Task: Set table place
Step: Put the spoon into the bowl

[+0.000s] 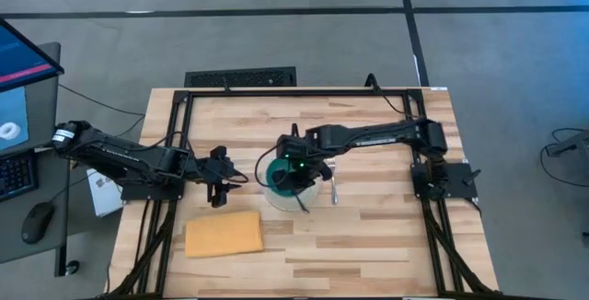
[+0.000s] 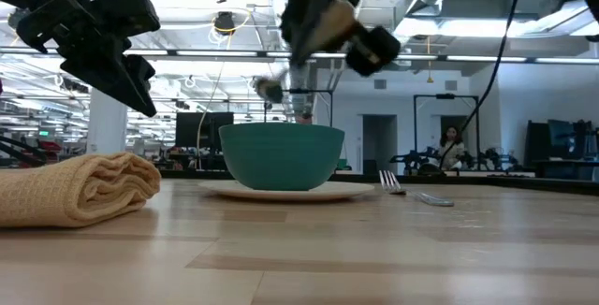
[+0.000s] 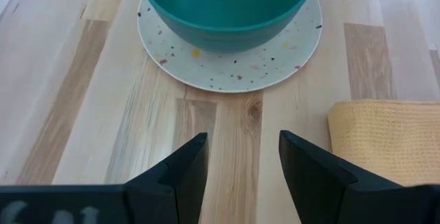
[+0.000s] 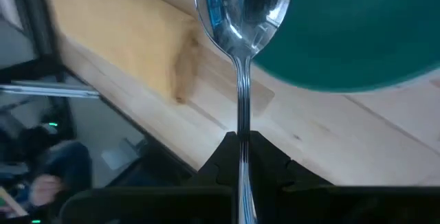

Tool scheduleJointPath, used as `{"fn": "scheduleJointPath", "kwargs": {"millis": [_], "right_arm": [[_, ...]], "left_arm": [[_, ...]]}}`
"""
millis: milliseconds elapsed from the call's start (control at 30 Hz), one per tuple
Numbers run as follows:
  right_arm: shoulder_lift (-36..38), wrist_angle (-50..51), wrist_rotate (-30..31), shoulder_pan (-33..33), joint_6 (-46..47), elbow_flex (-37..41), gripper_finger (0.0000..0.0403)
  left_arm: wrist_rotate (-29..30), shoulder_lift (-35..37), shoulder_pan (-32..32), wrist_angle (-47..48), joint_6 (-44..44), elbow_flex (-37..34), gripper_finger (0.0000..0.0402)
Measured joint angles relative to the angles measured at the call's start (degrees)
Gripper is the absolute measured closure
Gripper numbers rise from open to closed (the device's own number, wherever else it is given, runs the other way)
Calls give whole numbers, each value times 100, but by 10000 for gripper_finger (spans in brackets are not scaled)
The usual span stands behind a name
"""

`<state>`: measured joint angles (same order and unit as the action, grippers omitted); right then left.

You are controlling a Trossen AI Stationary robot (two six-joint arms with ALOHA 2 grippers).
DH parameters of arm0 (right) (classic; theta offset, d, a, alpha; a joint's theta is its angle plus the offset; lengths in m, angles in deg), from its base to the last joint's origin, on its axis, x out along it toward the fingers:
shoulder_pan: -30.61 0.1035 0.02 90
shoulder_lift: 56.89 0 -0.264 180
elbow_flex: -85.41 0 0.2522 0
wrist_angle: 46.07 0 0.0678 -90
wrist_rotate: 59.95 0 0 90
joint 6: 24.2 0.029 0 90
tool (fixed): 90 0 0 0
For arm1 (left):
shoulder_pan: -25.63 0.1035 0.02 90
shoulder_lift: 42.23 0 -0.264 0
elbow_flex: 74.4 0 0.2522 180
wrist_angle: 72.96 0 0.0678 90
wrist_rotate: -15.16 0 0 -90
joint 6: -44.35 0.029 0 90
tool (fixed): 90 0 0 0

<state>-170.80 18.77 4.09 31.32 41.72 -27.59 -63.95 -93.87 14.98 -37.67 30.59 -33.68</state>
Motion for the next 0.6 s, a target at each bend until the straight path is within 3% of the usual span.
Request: {"fn": "scheduleJointPath", "kwargs": {"millis": [600], "right_arm": [[-563,325,-455,-465,115,-29,367]], "left_arm": [[0,0,0,177,98,0,233]]}}
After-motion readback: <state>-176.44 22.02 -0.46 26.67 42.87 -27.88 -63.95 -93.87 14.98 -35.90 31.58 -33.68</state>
